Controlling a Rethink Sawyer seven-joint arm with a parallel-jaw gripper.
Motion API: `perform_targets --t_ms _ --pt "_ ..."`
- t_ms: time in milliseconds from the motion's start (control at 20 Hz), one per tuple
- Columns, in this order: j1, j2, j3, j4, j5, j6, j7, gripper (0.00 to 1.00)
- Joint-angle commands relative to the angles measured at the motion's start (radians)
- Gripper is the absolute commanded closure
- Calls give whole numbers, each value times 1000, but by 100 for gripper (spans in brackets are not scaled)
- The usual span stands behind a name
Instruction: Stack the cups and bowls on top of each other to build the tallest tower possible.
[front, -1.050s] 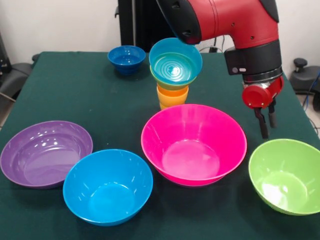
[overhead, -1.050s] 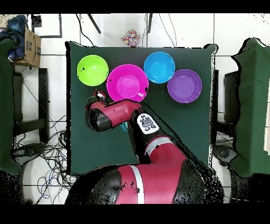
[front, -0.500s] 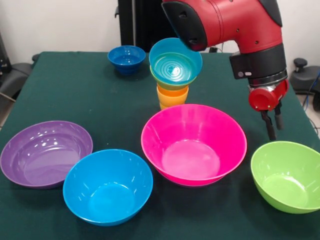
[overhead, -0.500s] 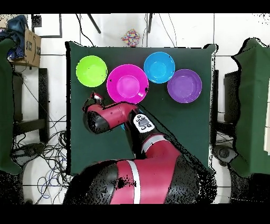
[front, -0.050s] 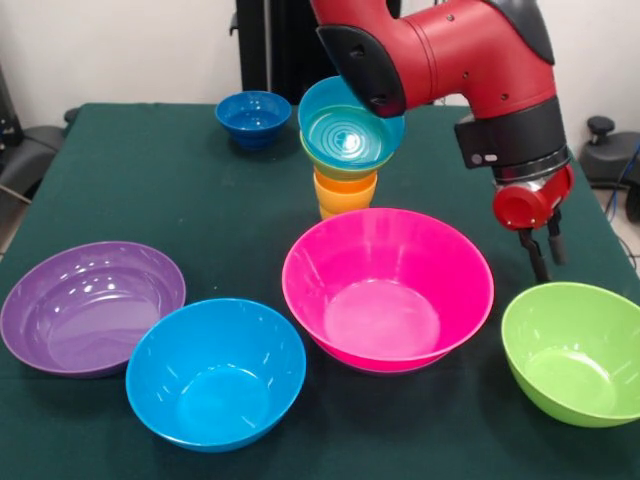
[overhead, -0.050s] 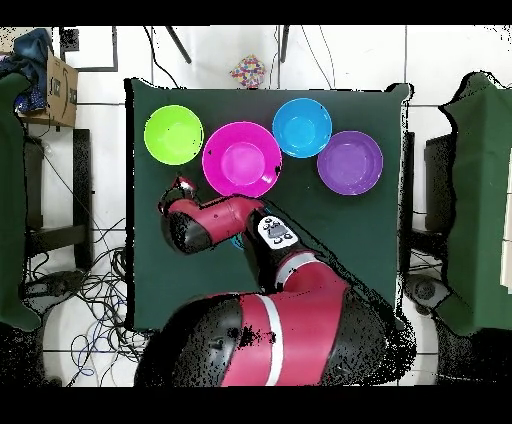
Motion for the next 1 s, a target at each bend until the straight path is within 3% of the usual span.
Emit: perform_targets --t_ms 50,450,1000 --pt "-34 -26 95 16 -27 53 134 0" --pt "-20 -116 111 54 39 111 167 0" --pt "-32 -76 122 41 18 61 157 0"
